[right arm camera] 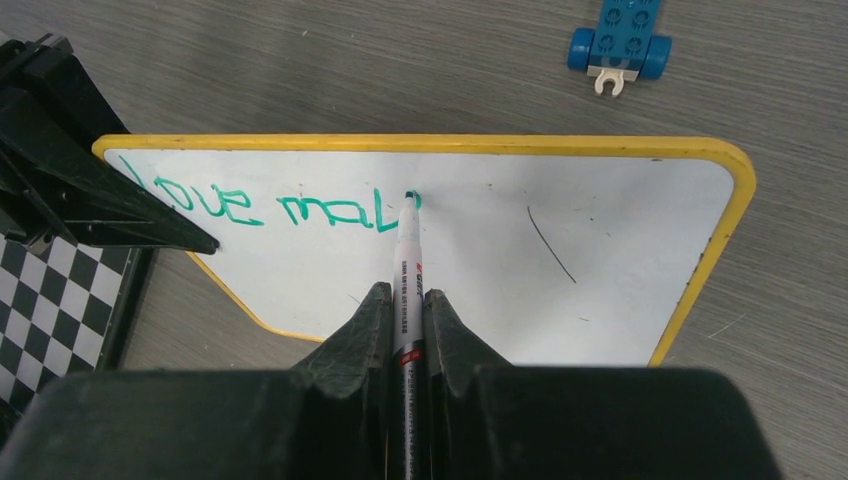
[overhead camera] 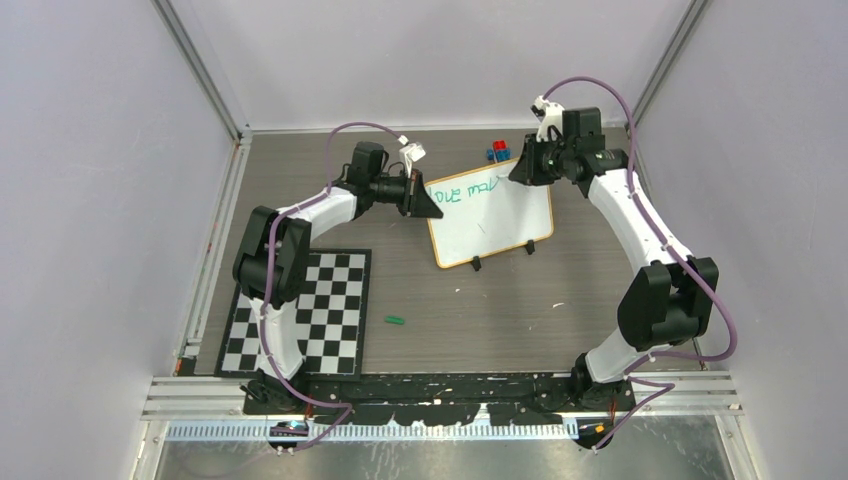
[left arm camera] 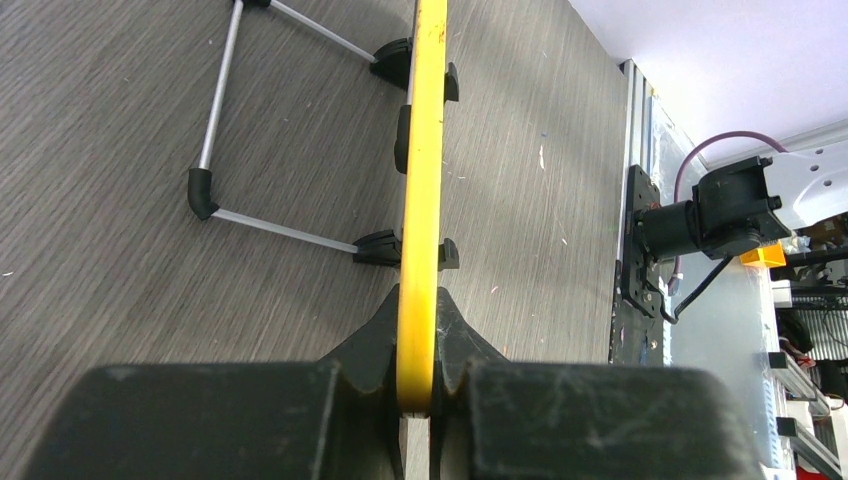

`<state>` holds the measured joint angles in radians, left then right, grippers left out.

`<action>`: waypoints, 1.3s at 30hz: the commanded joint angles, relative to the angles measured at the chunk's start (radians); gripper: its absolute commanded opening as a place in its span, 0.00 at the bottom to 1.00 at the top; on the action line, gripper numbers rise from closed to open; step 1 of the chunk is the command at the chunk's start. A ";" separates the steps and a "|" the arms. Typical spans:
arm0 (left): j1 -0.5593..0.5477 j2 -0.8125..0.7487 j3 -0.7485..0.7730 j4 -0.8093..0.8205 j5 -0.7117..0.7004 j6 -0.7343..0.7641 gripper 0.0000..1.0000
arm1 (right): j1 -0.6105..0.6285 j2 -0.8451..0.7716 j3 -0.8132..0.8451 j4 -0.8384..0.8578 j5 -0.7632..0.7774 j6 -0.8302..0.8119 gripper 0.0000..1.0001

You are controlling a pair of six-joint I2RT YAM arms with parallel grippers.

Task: Write a sentence on the whiteboard

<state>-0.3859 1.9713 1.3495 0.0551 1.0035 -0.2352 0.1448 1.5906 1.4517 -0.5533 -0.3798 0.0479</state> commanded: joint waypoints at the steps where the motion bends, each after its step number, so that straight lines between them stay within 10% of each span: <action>1: -0.004 -0.002 -0.017 -0.006 -0.025 0.005 0.00 | 0.019 -0.007 -0.013 0.026 -0.009 0.004 0.00; 39: -0.010 -0.012 -0.019 -0.010 -0.029 0.007 0.00 | -0.026 -0.020 -0.010 0.004 0.054 -0.036 0.00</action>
<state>-0.3885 1.9713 1.3453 0.0628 1.0035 -0.2451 0.1421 1.5883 1.4189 -0.5694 -0.3672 0.0277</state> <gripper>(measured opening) 0.065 0.171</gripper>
